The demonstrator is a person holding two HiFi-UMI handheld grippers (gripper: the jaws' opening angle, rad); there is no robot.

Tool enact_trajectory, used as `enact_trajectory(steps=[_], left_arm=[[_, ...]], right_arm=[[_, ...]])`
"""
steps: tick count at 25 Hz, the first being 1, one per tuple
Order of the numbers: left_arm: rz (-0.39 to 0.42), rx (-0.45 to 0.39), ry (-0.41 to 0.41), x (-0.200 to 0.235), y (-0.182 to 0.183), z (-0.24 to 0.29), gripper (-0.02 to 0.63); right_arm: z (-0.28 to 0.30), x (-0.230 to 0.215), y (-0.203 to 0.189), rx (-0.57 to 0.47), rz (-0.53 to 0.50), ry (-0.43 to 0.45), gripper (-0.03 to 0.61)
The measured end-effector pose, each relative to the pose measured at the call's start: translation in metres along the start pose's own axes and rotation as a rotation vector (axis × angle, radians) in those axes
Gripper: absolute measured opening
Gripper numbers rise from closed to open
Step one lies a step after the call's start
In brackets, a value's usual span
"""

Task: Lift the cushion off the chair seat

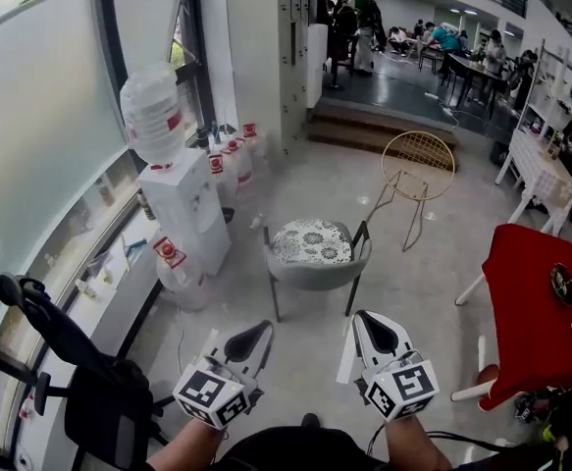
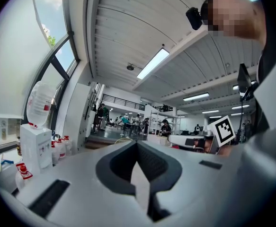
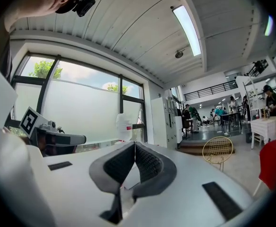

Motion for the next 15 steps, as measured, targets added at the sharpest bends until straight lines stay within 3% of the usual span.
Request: enact_trajectory(steps=[8, 15], left_arm=[[0.002, 0.006, 0.011, 0.004, 0.001, 0.055, 0.006], [-0.004, 0.033, 0.025, 0.031, 0.001, 0.08, 0.006]], right_arm=[[0.027, -0.048, -0.003, -0.001, 0.0, 0.035, 0.011], [0.066, -0.061, -0.01, 0.013, 0.007, 0.053, 0.011]])
Point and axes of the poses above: the fingertips, and each gripper's own axes: z forward along the fingers, x to its left, y out of its top, the point moved 2 cm from there along -z, backward along the fingers, and after that the axes turned 7 degrees about -y, right-handed, at the moved point
